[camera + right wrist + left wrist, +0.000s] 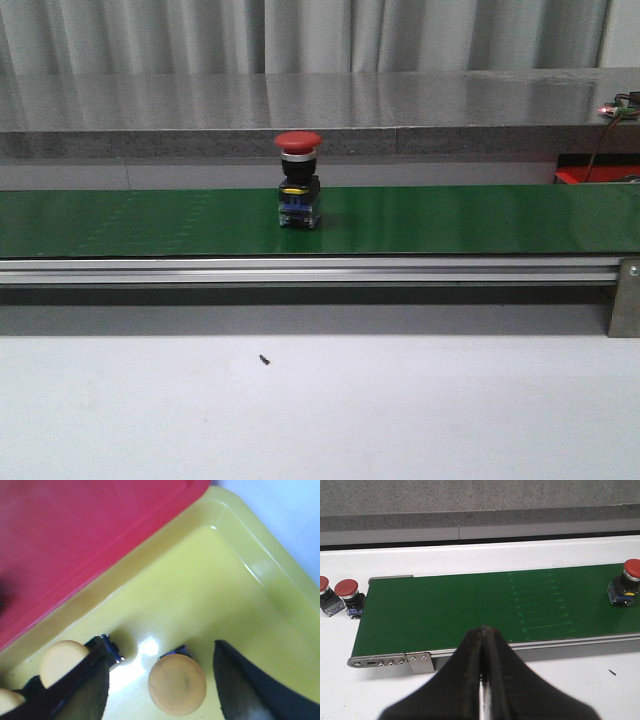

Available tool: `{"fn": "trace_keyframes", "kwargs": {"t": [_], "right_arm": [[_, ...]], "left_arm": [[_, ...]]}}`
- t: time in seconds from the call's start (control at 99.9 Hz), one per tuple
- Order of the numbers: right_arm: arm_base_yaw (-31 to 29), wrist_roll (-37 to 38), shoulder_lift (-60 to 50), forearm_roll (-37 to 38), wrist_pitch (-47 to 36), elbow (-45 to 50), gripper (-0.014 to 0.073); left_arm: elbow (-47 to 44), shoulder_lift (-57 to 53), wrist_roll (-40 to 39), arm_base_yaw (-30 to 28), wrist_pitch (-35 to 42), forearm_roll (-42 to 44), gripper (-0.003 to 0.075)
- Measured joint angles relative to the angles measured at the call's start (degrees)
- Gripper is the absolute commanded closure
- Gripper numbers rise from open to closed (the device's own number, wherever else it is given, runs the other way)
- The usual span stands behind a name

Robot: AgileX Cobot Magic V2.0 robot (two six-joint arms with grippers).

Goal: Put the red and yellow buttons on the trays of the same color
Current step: 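Lower the yellow button into the yellow tray and open the right gripper, then move the right gripper to the belt end and grasp the red button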

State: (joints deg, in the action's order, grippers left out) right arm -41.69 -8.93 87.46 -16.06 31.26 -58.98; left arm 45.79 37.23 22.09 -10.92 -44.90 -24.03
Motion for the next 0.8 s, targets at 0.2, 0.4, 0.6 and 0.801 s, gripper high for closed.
{"fn": "trace_keyframes", "kwargs": {"t": [0.2,0.4,0.6,0.801], "right_arm": [[3.28,0.14,-3.94,-0.90,0.45,0.00,0.0131],[10.69,0.14,-7.12,1.90,0.81,0.00,0.0131],[22.35,-2.15,-10.01,4.91,1.18,0.00,0.0131],[35.07,-7.12,-11.45,5.32,3.14,0.00,0.0131]], "left_arm": [[0.00,0.00,0.00,0.00,1.28,0.00,0.0740],[0.00,0.00,0.00,0.00,1.50,-0.14,0.0740],[0.00,0.00,0.00,0.00,1.50,-0.19,0.0740],[0.00,0.00,0.00,0.00,1.62,-0.19,0.0740]]}}
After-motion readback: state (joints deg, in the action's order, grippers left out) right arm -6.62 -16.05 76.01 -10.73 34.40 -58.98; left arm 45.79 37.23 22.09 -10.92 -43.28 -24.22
